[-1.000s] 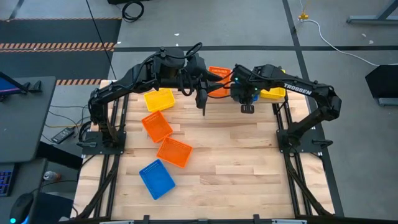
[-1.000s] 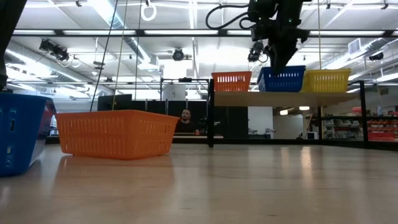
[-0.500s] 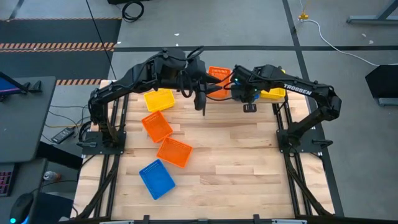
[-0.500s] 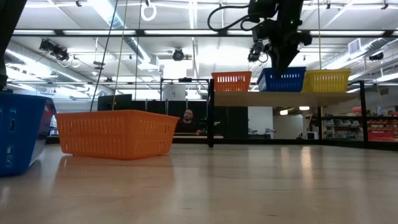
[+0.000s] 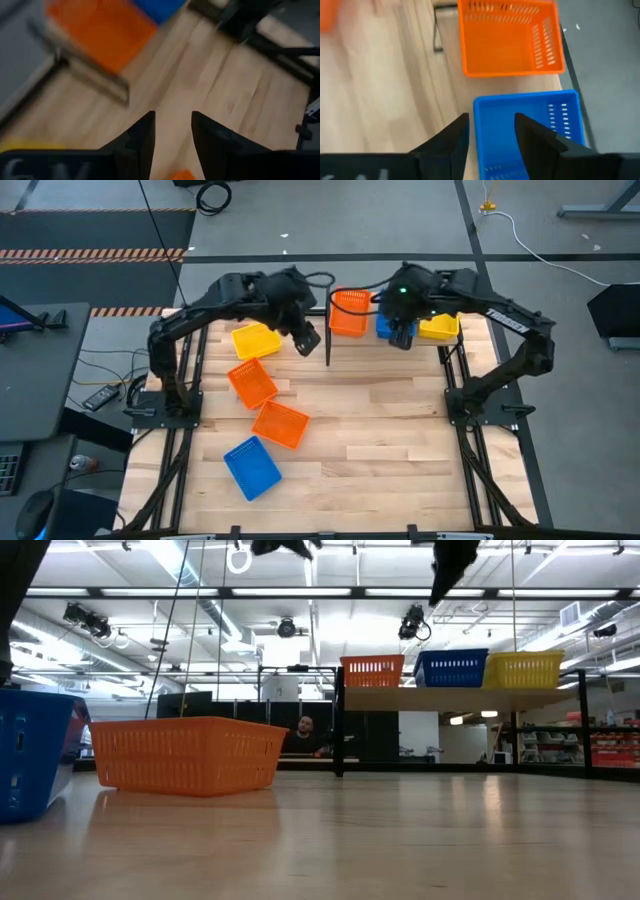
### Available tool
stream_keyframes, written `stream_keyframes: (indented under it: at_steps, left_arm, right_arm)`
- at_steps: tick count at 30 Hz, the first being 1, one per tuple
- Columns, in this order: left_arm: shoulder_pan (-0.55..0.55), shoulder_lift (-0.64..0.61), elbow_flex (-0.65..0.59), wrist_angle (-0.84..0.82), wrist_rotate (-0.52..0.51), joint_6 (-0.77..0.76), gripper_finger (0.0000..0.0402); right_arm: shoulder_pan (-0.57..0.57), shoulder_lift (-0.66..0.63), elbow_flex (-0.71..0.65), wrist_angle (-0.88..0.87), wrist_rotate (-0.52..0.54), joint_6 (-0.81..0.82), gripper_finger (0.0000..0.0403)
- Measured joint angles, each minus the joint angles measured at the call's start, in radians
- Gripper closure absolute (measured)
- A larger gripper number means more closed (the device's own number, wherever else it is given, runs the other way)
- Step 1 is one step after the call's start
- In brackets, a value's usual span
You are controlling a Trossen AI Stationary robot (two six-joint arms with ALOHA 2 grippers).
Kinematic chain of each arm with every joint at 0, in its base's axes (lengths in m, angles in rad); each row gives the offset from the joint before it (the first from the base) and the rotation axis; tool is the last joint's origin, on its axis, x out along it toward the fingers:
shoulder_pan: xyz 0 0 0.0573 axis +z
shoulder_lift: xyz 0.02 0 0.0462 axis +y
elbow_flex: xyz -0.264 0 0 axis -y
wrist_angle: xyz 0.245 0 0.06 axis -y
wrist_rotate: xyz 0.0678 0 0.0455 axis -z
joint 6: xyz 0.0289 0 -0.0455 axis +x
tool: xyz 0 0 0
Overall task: Stack baskets on shelf by color
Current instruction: Stack the bottom orange basket on top of the orange basket on the shelf
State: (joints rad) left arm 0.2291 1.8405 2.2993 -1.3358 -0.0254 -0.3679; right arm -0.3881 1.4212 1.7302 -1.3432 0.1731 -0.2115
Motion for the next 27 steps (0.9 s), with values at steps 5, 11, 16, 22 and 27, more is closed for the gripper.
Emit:
stream_keyframes:
  at_steps: [5, 11, 16, 22, 27]
  left_arm:
    - [-0.071, 0.054, 0.000, -0.114, -0.048, -0.138, 0.0267]
    - [-0.152, 0.159, 0.000, -0.230, 0.006, -0.304, 0.0237]
    - [-0.221, 0.250, 0.000, -0.235, 0.100, -0.400, 0.0200]
    - [-0.288, 0.363, 0.000, -0.235, 0.102, -0.414, 0.0161]
    - [-0.316, 0.424, -0.007, -0.234, 0.039, -0.365, 0.0139]
  right_arm:
    - [0.039, -0.020, 0.085, -0.040, -0.036, 0.161, 0.0216]
    - [0.070, -0.050, 0.101, -0.111, -0.164, 0.325, 0.0211]
    - [0.089, -0.078, 0.101, -0.189, -0.168, 0.386, 0.0212]
    - [0.111, -0.136, 0.101, -0.228, -0.177, 0.469, 0.0213]
    - [0.126, -0.196, 0.101, -0.228, -0.170, 0.537, 0.0213]
